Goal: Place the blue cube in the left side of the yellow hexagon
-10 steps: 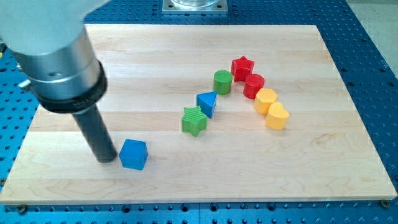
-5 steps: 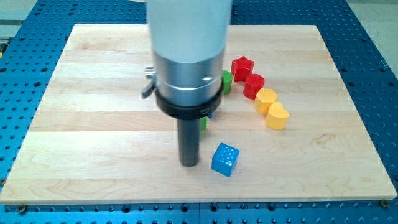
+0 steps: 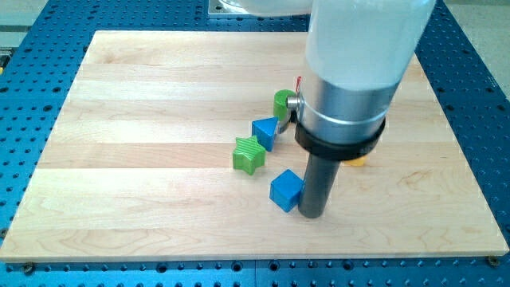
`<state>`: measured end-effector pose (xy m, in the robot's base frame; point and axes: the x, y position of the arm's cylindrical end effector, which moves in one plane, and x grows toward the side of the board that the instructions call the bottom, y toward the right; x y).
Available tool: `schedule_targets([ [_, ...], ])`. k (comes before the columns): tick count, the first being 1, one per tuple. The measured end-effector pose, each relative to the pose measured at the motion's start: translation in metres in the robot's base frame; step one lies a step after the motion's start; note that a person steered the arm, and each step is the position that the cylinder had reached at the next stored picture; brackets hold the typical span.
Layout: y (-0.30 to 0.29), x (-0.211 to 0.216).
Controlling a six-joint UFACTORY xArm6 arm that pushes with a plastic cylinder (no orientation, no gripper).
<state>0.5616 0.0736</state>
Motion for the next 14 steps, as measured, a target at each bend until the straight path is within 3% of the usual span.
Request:
schedule_targets([
  [2, 0.000, -0.006],
  [4, 0.004, 0.021],
  [7, -0.043, 0.032],
  [10, -0.036, -0.017],
  [14, 0.005, -0.032],
])
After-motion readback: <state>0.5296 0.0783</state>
